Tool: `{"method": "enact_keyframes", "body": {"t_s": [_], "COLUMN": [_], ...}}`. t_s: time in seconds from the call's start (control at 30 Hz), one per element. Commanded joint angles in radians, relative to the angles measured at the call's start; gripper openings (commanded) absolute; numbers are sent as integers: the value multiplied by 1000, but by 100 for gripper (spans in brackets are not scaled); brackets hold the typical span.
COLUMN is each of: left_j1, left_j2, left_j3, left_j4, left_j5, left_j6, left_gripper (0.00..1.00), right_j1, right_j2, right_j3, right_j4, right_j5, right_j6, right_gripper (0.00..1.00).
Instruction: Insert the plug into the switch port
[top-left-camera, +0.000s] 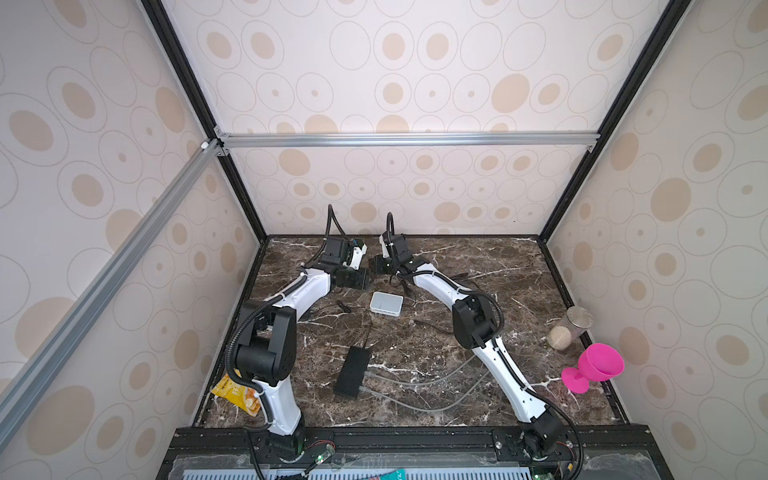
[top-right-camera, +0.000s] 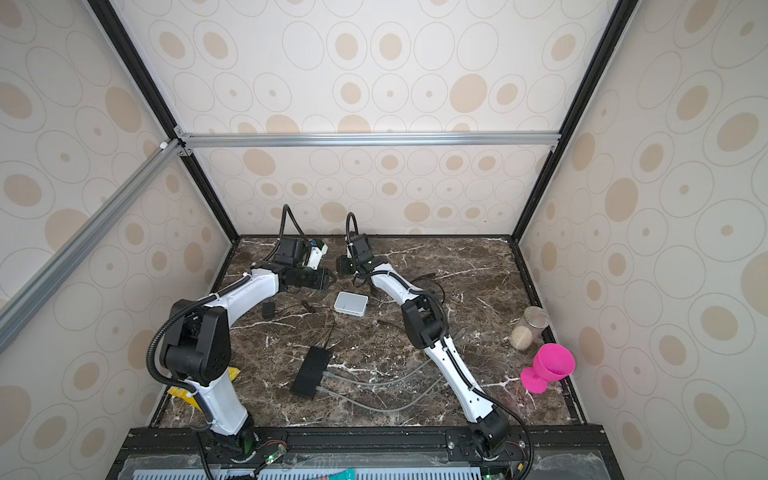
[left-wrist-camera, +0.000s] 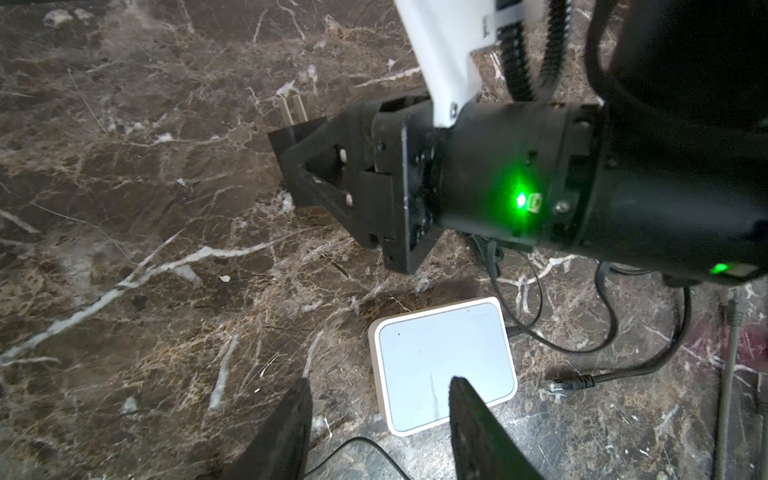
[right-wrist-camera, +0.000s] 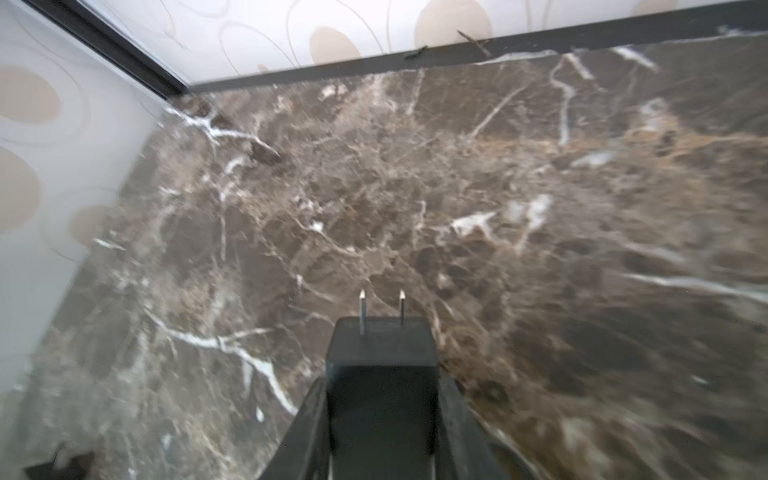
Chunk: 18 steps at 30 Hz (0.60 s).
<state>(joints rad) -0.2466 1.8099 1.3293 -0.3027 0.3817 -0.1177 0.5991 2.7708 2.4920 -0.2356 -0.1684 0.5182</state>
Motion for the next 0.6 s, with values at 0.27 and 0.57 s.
{"method": "enact_keyframes", "body": {"t_s": [0.27,0.57], "left_j1": [15,16], "left_j2": [-10,20], "left_j3": [-2,-12], "left_j4": [6,-3], "left_j5": [27,108], "left_j6": [-11,73], "left_gripper": [53,60], "right_j1": [-8,-83], "right_j2": [-2,-625], "right_j3": [-24,-684], "right_j4": [280,400], "right_j5": [-164,-123], "right_j6": [103,11], "right_gripper": [100,100]}}
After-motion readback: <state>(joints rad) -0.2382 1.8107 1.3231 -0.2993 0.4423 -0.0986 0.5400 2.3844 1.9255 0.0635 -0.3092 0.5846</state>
